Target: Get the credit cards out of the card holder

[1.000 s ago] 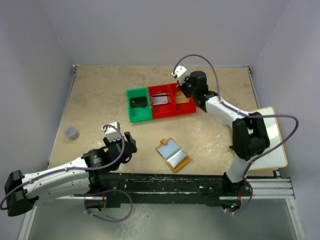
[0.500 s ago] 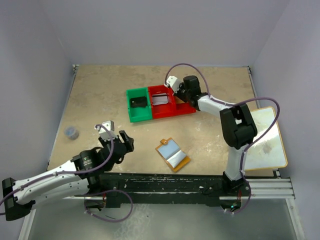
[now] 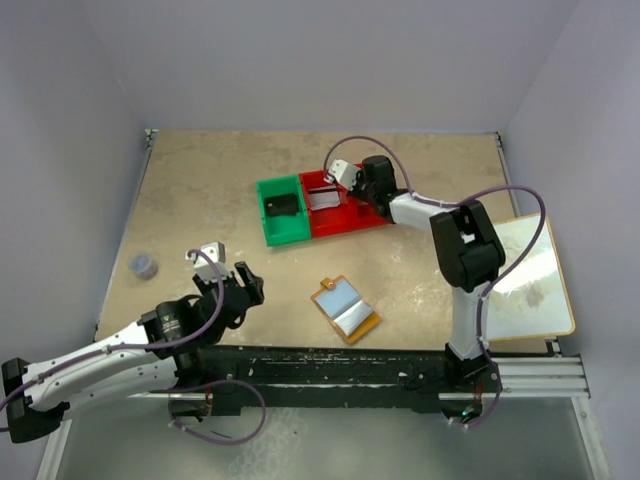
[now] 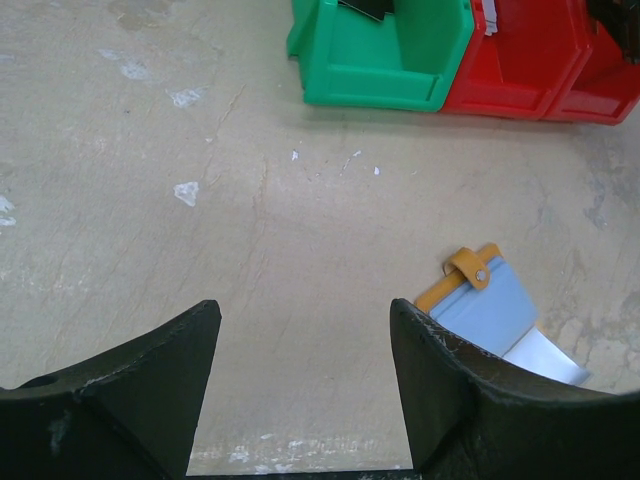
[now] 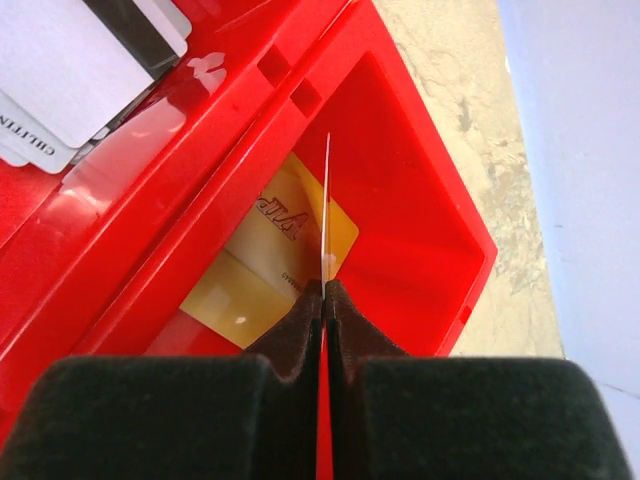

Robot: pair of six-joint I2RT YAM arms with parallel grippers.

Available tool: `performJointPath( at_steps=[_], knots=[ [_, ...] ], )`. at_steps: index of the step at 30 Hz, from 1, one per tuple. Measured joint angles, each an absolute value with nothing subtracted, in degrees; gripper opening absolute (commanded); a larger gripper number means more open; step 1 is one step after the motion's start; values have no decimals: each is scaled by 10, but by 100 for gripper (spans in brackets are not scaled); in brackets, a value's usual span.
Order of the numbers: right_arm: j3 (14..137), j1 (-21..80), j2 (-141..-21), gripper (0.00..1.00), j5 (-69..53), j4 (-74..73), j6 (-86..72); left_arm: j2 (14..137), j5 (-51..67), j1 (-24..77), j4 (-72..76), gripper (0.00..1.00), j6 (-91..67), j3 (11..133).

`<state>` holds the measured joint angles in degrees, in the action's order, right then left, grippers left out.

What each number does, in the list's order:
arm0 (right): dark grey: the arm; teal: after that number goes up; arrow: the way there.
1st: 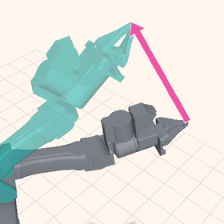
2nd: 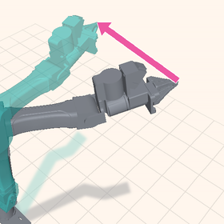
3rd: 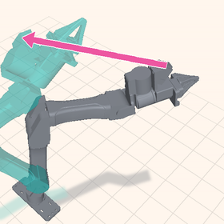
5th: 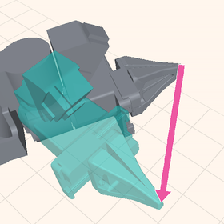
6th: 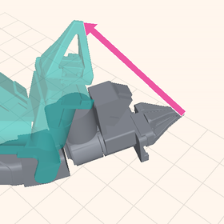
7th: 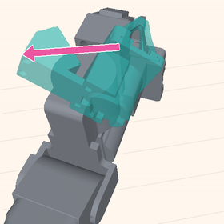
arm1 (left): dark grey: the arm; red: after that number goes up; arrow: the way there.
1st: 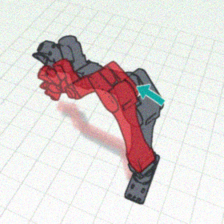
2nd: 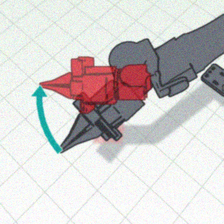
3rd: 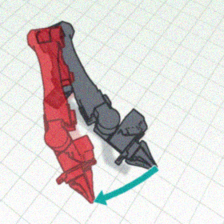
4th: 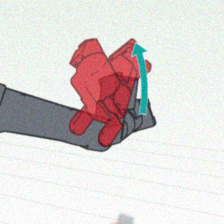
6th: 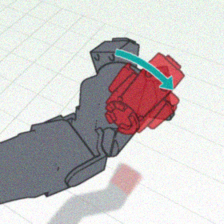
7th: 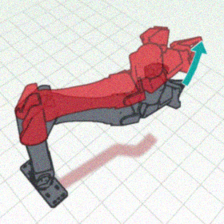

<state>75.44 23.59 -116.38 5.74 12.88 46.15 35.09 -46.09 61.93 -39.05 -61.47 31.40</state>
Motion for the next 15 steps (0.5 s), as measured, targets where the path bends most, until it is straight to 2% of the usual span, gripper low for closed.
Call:
performJointPath(
  at_steps=[5, 8, 12, 15],
  knots=[
    [759, 236, -1171, 4, 65, 141, 483, 357, -461, 619, -391, 66, -615, 315],
    [761, 236, -1171, 14, 60, 140, 490, 359, -462, 619, -392, 66, -614, 320],
    [766, 236, -1171, 17, 36, 125, 498, 359, -463, 619, -392, 66, -614, 324],
    [769, 236, -1171, 23, 19, 116, 501, 361, -462, 619, -392, 66, -614, 324]
  ],
)
